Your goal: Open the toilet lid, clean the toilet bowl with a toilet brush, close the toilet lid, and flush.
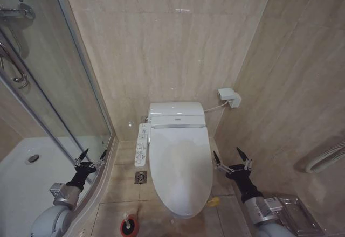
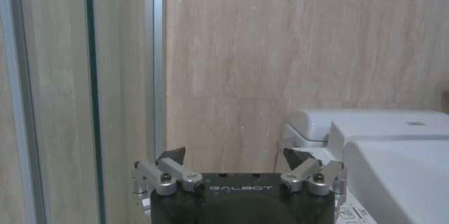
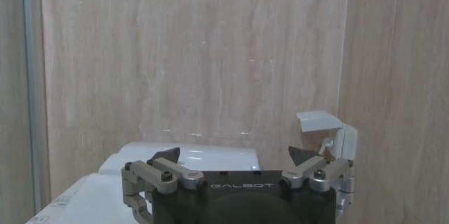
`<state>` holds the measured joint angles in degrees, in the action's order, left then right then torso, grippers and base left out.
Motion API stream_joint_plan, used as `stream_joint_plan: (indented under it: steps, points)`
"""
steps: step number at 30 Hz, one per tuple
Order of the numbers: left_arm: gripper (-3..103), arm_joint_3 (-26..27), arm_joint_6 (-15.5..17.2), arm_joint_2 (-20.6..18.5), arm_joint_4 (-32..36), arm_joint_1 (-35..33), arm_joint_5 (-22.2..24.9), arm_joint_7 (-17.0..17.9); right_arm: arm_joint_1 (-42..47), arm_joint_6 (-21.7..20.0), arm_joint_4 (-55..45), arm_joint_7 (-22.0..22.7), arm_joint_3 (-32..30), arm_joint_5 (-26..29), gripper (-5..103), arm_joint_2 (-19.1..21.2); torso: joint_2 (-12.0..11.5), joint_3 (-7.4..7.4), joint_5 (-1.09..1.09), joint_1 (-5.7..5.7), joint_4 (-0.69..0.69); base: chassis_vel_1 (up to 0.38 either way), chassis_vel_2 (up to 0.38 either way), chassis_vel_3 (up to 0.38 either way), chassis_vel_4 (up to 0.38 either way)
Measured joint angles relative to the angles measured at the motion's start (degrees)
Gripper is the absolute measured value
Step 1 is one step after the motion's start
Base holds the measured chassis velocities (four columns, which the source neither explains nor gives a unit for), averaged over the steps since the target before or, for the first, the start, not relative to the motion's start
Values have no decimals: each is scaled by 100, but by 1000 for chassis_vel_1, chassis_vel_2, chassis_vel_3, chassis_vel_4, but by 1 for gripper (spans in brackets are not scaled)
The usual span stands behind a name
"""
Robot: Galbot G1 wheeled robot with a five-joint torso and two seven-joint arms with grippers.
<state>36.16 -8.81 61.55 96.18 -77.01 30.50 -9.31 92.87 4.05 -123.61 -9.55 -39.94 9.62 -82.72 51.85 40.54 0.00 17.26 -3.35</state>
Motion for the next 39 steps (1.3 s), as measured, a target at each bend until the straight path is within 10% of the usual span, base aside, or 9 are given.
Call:
stream_joint_plan:
  steps: [28, 29, 35, 36, 39]
  points:
    - [81, -181, 45, -232, -202, 288, 139, 5, 0, 0, 0, 0, 0, 0, 100, 0, 0, 0, 0, 1, -1, 0, 0, 0, 0]
    - [54, -200, 30, -249, -226, 307, 200, -2, 0, 0, 0, 0, 0, 0, 100, 0, 0, 0, 0, 1, 0, 0, 0, 0, 0]
    - [54, -228, -56, -367, -325, 423, 466, 13, 0, 0, 0, 0, 0, 0, 100, 0, 0, 0, 0, 1, -1, 0, 0, 0, 0]
    - [26, -227, -60, -392, -342, 439, 469, 11, 0, 0, 0, 0, 0, 0, 100, 0, 0, 0, 0, 1, 0, 0, 0, 0, 0]
    - [26, -225, -60, -474, -401, 506, 470, 7, 0, 0, 0, 0, 0, 0, 100, 0, 0, 0, 0, 1, 0, 0, 0, 0, 0]
